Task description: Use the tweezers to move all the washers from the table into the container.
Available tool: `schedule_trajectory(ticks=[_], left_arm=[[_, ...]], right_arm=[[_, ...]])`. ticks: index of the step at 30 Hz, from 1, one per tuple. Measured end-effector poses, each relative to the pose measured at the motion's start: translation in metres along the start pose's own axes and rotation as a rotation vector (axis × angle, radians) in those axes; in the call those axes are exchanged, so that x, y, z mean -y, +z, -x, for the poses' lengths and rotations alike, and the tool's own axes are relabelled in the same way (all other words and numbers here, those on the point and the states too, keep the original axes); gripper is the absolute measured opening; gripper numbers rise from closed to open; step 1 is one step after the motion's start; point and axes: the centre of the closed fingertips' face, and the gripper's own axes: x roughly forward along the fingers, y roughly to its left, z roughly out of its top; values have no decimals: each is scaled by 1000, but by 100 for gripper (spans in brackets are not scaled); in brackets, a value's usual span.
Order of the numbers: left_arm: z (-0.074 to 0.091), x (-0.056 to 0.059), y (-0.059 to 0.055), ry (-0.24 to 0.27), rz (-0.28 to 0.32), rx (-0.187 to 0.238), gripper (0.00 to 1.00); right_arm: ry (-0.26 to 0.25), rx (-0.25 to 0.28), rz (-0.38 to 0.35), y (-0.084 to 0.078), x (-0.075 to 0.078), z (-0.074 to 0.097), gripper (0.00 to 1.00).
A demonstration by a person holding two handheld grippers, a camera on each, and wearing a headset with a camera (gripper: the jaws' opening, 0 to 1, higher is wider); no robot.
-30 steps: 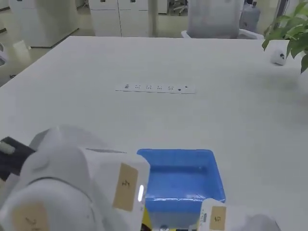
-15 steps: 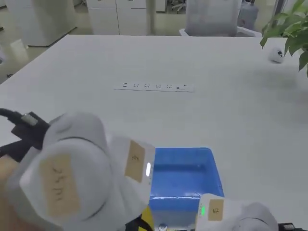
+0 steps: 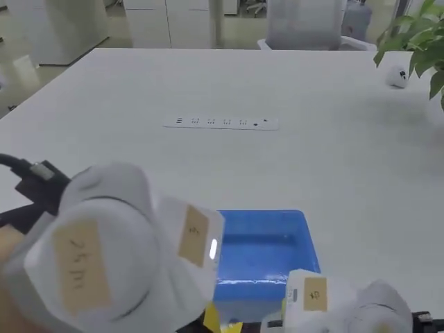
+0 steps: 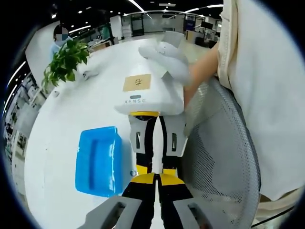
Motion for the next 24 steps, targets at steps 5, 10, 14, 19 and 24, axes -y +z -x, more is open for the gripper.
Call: schedule_trajectory(ticks=[5, 10, 14, 19, 24], left_arm=[[-3, 0, -2, -4, 36, 20, 0], [-4, -3, -1, 36, 79, 67, 0], [-1, -9, 3, 93, 193, 176, 8], [7, -15, -2, 164, 347, 297, 32], [15, -17, -12, 264, 503, 417, 48]], right_arm=[[3, -53, 27, -6, 2, -6, 6], [-5, -39, -7, -8, 2, -3, 4], [-30, -27, -50, -9, 10, 0, 3], [-54, 10, -175, -10, 16, 3, 3], [-70, 50, -287, -12, 23, 6, 3]])
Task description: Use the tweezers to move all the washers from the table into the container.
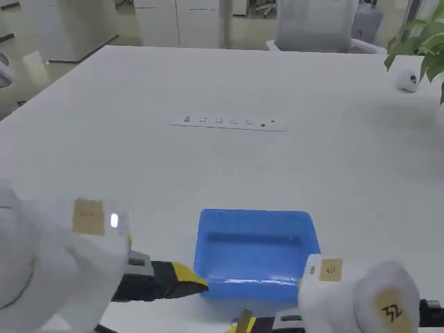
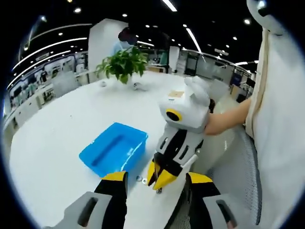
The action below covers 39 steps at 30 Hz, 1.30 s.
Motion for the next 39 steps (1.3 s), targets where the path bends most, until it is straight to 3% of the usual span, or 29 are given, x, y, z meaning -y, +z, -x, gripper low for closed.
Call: schedule_trajectory(ticks=[3, 8, 10, 13, 16, 18, 20, 23, 26, 27, 29, 31, 39], left_arm=[[5, -5, -7, 69, 82, 50, 61], [14, -15, -14, 181, 208, 180, 81], [16, -17, -15, 204, 246, 221, 83], [21, -25, -12, 256, 337, 316, 86], [24, -33, -13, 318, 311, 322, 92], [26, -38, -13, 384, 236, 303, 92], [25, -37, -9, 405, 218, 323, 93], [29, -42, -8, 458, 169, 318, 95], [43, -58, -13, 604, 111, 292, 99], [47, -61, -12, 623, 115, 306, 99], [52, -64, -9, 637, 140, 352, 99], [55, -66, -9, 643, 154, 362, 99], [53, -64, -8, 660, 87, 341, 99]], right_arm=[[-5, 26, -69, 2, 3, 2, 3], [-10, 77, -172, 11, 7, 8, 3], [-11, 86, -191, 13, 9, 11, 3], [-16, 110, -230, 17, 12, 16, 3], [-25, 127, -243, 21, 16, 24, 3], [-34, 140, -256, 23, 19, 29, 3], [-42, 153, -268, 25, 22, 34, 3], [-68, 158, -271, 28, 27, 43, 3], [-92, 159, -273, 32, 33, 51, 3], [-99, 160, -276, 33, 35, 53, 3], [-115, 174, -271, 38, 39, 59, 3], [-134, 189, -273, 44, 45, 65, 3], [-229, 228, -244, 65, 72, 85, 3]])
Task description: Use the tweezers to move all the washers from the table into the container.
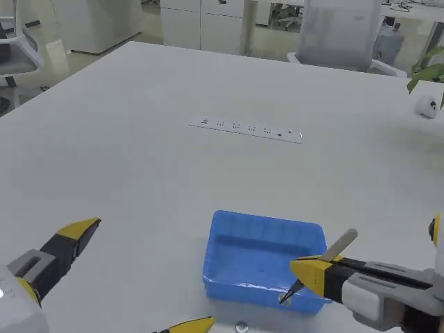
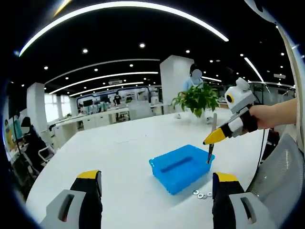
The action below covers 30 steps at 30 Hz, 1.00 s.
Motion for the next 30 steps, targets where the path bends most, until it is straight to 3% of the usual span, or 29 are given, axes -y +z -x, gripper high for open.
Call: schedule_trajectory(ticks=[5, 13, 23, 30], left_arm=[[2, -5, 1, 13, 7, 16, 95], [3, -11, -1, 18, 51, 17, 96], [3, -13, -4, 17, 70, 8, 94], [2, -12, -7, 12, 68, -5, 93]], right_arm=[[-37, -1, 22, 7, 19, -2, 3], [-106, -71, 136, 5, 50, -20, 3], [-146, -155, 225, -16, 73, -39, 3], [-147, -150, 202, -19, 78, -43, 3]])
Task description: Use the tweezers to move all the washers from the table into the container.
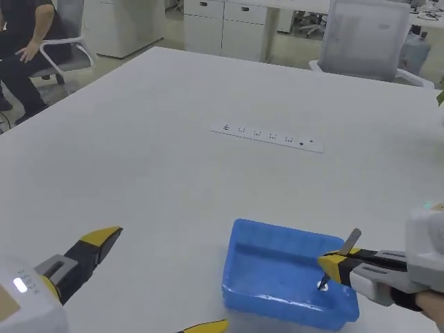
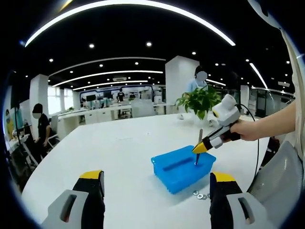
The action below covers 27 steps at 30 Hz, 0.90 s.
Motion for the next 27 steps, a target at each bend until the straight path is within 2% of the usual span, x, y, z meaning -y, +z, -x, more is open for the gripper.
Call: schedule_trajectory(ticks=[8, 16, 27], left_arm=[[0, 2, -1, -8, -2, -8, 91], [0, 4, -1, -9, -3, -12, 91], [1, 5, 1, -13, 2, -4, 89]], right_arm=[[14, 0, -16, -3, -2, -3, 3], [8, 23, -8, 3, -4, 5, 4], [41, 114, -28, 27, -32, 32, 3]])
